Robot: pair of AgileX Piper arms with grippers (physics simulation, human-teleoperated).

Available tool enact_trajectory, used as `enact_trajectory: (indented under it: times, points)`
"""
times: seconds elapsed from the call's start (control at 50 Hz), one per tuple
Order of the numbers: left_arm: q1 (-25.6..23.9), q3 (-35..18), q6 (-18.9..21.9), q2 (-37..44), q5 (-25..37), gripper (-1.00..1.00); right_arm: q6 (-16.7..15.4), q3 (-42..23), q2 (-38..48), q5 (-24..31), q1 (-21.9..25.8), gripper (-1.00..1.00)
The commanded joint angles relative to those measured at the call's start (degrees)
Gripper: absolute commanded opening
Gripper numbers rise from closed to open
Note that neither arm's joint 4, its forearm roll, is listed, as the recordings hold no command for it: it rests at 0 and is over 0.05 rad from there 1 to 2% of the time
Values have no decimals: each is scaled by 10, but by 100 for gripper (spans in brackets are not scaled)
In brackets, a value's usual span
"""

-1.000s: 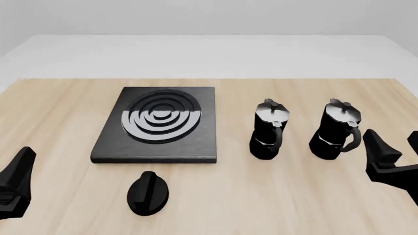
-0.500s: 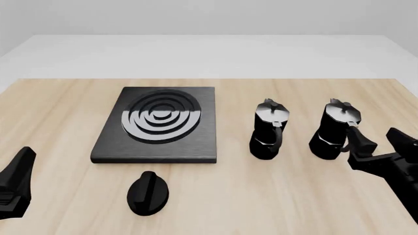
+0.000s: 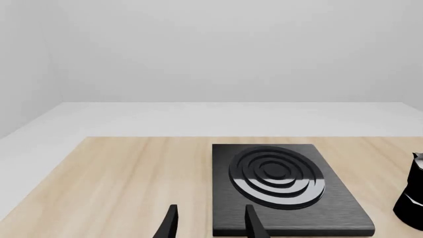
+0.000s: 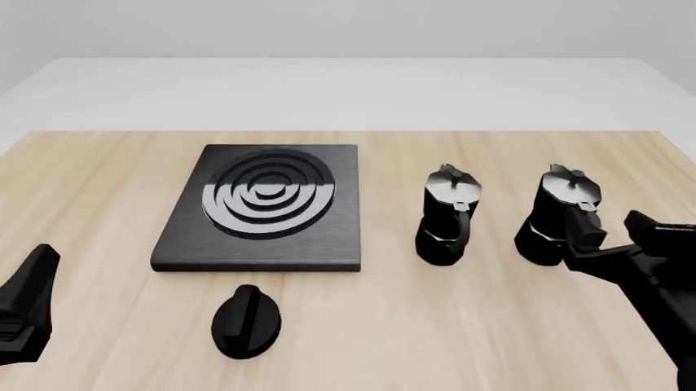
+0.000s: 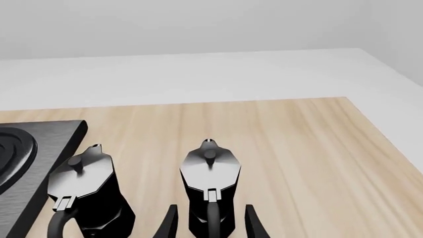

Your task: Put the right moka pot on the stove.

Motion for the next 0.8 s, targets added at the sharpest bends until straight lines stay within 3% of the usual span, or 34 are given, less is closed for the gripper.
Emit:
enact_trajectory:
  times: [0.02, 0.28, 0.8]
  points:
    - [0, 0, 0, 0, 0, 100, -2, -18, 64, -37, -1, 100]
    - [0, 0, 0, 0, 0, 100, 4, -34, 123, -66, -2, 100]
    - [0, 0, 0, 0, 0, 100, 19, -61, 176, -68, -5, 100]
